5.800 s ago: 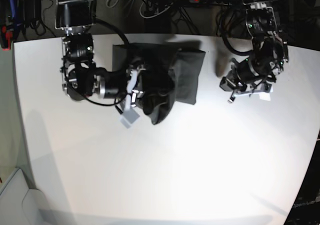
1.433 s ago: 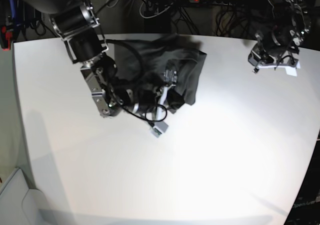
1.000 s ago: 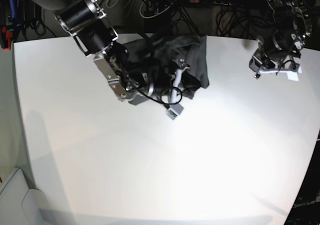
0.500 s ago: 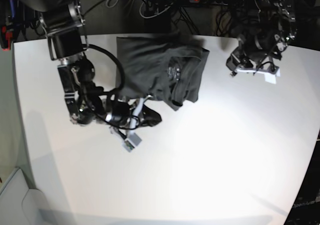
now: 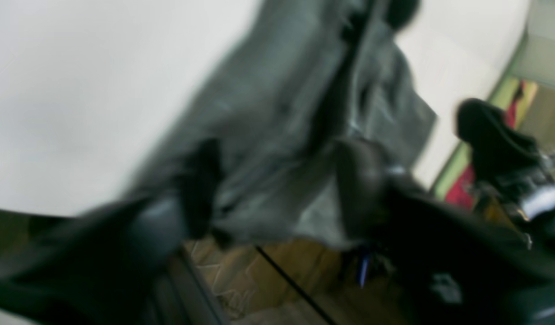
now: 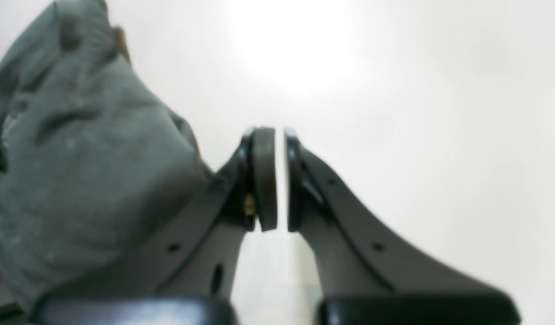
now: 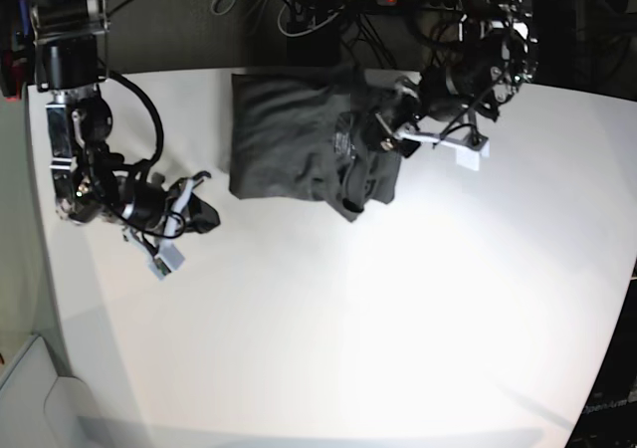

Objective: Layout the t-shirt on the table in an organized manner, then fold the t-shirt properly
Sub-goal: 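Grasp the bundle's loose edge with the left gripper and fold it over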

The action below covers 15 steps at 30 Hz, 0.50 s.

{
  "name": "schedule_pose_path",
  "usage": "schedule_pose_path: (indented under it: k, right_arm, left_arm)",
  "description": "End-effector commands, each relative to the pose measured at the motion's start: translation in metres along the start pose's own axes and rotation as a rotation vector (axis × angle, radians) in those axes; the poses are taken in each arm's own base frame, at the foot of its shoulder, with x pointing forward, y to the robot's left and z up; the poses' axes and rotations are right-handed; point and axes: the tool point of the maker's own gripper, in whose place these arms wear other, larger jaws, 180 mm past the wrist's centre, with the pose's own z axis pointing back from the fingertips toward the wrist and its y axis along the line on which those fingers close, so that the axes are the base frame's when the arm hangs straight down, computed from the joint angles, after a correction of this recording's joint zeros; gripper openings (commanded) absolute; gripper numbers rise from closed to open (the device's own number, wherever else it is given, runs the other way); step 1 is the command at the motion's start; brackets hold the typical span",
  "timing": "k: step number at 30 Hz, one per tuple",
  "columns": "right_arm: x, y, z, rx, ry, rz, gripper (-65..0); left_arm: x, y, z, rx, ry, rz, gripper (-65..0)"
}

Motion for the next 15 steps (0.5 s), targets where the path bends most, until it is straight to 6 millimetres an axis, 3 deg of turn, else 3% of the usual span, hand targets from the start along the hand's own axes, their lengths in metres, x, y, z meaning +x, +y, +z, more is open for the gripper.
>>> schedule_pose_path:
  k: [1, 4, 7, 11, 15]
  right_arm:
    - [0.019, -0.004, 0.008, -0.005, -0.059, 0.017, -62.7]
    - [0.011, -0.006, 0.009, -0.009, -0.046, 0.012, -62.7]
    - [0.008, -0.006, 0.009, -0.010, -0.043, 0.007, -62.7]
    - [0.007, -0.010, 0.012, -0.020, -0.034, 0.011, -62.7]
    - [0.005, -0.012, 0.014, -0.024, -0.028, 0.013, -62.7]
  left_arm:
    - [0.009, -0.015, 0.008, -0.043, -0.029, -0.013, -15.2]
    - [0.014, -0.023, 0.015, -0.064, -0.055, -0.027, -7.4]
    - [0.016, -0.018, 0.016, -0.048, -0.055, -0.037, -2.1]
    - [0.025, -0.011, 0.014, -0.024, -0.065, -0.047, 0.0]
    - [0.052, -0.003, 0.015, 0.001, -0.110, -0.041, 0.0]
